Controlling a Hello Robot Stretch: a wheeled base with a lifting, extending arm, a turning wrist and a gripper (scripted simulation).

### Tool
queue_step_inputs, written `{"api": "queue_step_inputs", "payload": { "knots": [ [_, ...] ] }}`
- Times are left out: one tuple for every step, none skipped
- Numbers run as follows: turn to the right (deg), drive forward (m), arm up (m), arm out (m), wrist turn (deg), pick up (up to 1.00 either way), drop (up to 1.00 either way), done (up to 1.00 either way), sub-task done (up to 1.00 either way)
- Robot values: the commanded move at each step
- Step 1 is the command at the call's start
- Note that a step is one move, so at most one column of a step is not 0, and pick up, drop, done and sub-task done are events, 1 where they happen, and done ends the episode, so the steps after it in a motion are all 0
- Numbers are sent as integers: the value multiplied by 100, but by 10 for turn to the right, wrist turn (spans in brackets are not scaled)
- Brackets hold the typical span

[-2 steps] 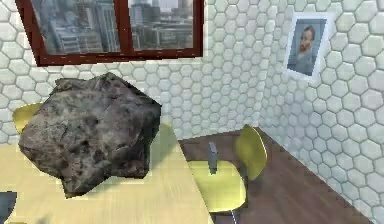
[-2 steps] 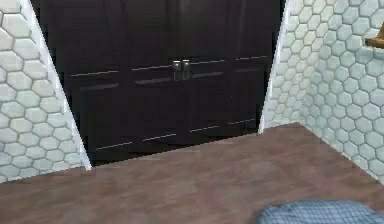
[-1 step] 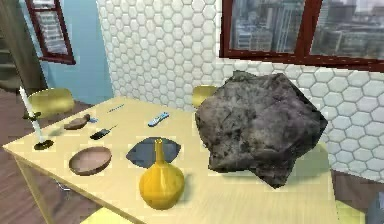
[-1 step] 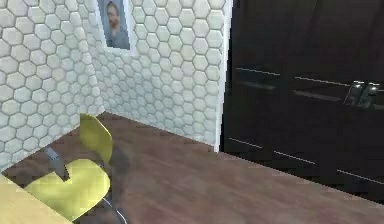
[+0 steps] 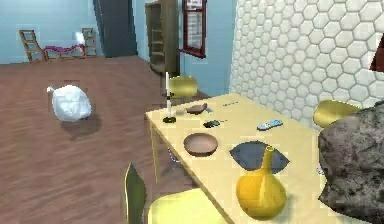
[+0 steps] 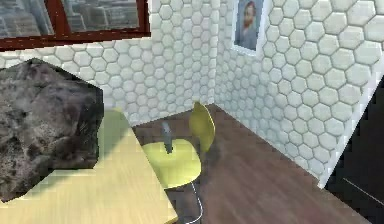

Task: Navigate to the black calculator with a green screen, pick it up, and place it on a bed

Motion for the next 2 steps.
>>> {"api": "queue_step_inputs", "payload": {
  "knots": [
    [450,0,0,0,0,0,0,0,0],
    [450,0,0,0,0,0,0,0,0]
  ]
}}
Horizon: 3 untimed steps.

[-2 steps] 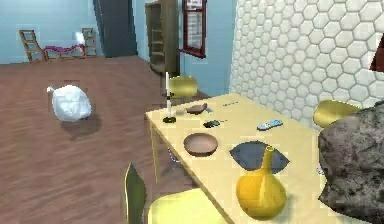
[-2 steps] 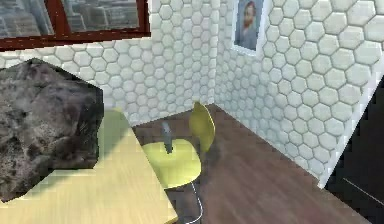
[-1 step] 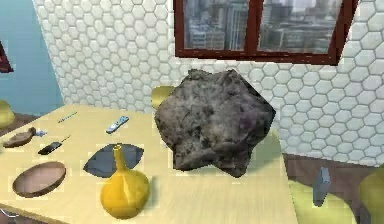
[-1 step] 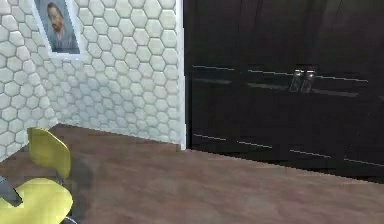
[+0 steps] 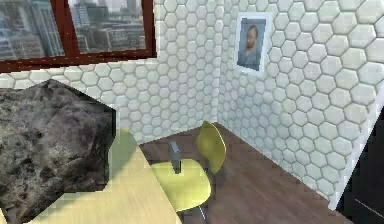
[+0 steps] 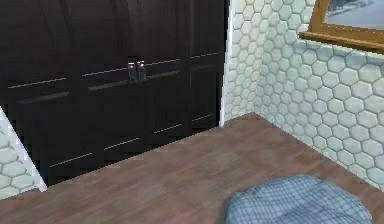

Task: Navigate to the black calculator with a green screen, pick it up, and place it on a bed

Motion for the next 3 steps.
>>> {"api": "queue_step_inputs", "payload": {
  "knots": [
    [270,0,0,0,0,0,0,0,0],
    [0,40,0,0,0,0,0,0,0],
    [0,65,0,0,0,0,0,0,0]
  ]
}}
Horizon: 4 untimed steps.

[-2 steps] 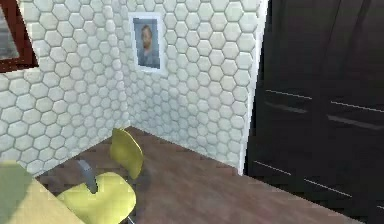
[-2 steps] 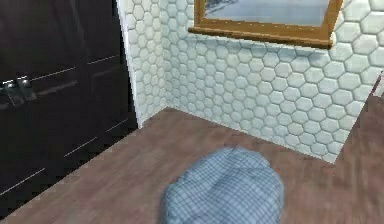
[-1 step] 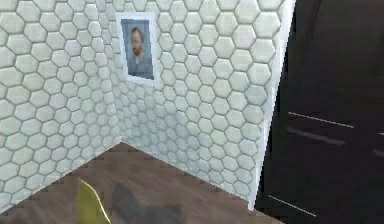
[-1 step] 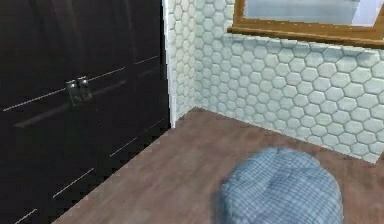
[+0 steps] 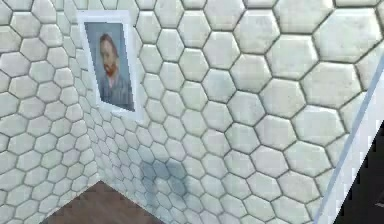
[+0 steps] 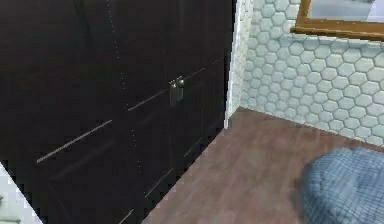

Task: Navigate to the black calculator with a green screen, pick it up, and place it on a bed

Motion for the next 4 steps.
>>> {"api": "queue_step_inputs", "payload": {
  "knots": [
    [-450,0,0,0,0,0,0,0,0],
    [-90,0,0,0,0,0,0,0,0],
    [0,50,0,0,0,0,0,0,0],
    [-450,0,0,0,0,0,0,0,0]
  ]
}}
